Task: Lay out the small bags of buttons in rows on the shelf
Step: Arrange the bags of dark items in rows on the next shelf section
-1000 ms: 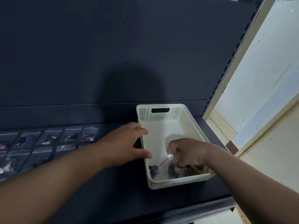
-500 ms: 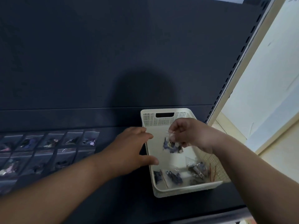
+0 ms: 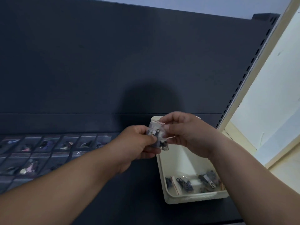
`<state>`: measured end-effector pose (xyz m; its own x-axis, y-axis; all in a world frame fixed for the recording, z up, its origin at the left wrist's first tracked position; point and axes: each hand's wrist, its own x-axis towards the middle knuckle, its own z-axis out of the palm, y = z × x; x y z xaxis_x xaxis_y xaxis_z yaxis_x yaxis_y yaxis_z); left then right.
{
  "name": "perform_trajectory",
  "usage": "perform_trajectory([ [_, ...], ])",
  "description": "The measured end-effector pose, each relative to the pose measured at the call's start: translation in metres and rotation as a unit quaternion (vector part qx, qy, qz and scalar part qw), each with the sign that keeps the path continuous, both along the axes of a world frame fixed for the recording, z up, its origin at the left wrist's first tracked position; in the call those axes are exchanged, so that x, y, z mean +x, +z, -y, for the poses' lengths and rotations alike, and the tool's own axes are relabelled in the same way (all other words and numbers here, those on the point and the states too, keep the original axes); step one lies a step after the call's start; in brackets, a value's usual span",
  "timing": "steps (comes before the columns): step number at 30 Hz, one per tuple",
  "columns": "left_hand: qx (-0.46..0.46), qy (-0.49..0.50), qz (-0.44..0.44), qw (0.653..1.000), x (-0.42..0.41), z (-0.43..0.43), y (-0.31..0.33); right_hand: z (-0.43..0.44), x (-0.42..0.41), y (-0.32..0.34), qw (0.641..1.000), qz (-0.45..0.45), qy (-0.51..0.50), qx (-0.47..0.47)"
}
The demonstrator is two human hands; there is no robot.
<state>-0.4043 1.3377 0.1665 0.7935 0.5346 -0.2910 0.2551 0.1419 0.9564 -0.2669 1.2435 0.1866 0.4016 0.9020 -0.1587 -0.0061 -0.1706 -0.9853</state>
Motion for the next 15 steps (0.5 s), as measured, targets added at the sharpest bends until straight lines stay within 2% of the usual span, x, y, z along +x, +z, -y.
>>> perform_trajectory([
  [3,-0.018,0.041,0.012,0.999,-0.018,-0.016,0.004,-0.016,-0.013,-0.002,0.998,0.041,-0.044,-0.008],
  [7,-0.029,0.073,0.023,0.997,-0.048,-0.037,0.008,-0.040,-0.048,-0.007,0.998,0.041,0.008,-0.047],
  [10,-0.037,0.085,0.023,0.995,-0.074,-0.053,0.009,-0.060,-0.078,-0.012,0.997,0.070,-0.015,-0.031],
  [15,-0.050,0.118,0.028,0.991,-0.124,-0.079,0.003,-0.090,-0.126,-0.022,1.000,-0.004,-0.030,-0.005],
])
